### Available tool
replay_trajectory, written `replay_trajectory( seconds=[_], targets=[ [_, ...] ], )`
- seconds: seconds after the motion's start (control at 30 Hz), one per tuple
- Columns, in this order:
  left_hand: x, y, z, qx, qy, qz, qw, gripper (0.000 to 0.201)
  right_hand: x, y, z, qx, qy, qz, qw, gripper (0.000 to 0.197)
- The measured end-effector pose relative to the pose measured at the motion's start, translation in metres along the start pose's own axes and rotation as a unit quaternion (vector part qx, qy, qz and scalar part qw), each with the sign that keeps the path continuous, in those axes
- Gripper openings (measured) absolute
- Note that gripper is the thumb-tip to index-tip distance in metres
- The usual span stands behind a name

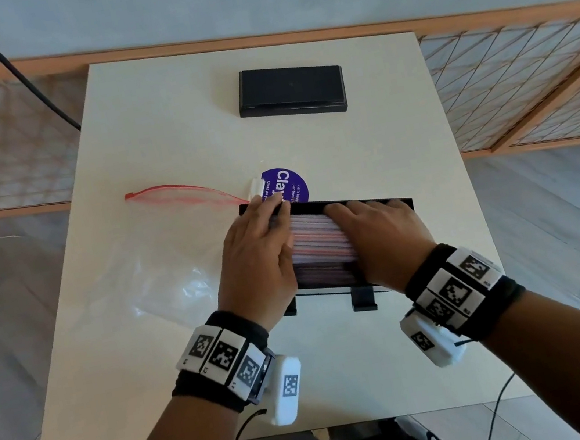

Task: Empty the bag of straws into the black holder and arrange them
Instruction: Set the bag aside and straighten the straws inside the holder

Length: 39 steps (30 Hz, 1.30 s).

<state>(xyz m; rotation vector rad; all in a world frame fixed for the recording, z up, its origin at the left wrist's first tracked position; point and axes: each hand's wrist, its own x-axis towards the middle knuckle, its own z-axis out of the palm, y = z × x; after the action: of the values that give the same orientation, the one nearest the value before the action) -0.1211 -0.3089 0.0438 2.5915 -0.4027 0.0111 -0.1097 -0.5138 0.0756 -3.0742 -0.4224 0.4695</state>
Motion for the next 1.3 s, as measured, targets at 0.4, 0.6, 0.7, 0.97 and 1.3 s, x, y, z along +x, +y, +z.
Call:
replay_trajectory(
  seconds=[0.4, 0.6, 0.7, 0.97, 1.3],
  targets=[
    [-0.015, -0.011, 0.000, 0.004, -0.018, 0.014, 1.000, 0.060, -0.017, 0.006, -0.003, 0.183, 0.027, -0.015, 0.983, 0.092],
    [-0.008, -0.009, -0.037, -0.012, 0.032, 0.030, 0.999, 0.040, -0.029, 0.025, 0.003, 0.205, 0.144, -0.026, 0.968, 0.054],
    [0.005, -0.014, -0.048, 0.090, -0.119, 0.043, 0.988, 0.051, -0.026, 0.024, 0.010, 0.171, 0.092, -0.010, 0.981, 0.072],
    [0.007, -0.017, -0.048, 0.079, -0.137, 0.026, 0.987, 0.065, -0.028, 0.022, 0.010, 0.201, 0.084, -0.002, 0.976, 0.077],
    [0.023, 0.001, -0.034, 0.232, -0.229, 0.003, 0.945, 0.074, 0.001, 0.018, 0.013, -0.004, -0.009, -0.021, 1.000, 0.054]
  ],
)
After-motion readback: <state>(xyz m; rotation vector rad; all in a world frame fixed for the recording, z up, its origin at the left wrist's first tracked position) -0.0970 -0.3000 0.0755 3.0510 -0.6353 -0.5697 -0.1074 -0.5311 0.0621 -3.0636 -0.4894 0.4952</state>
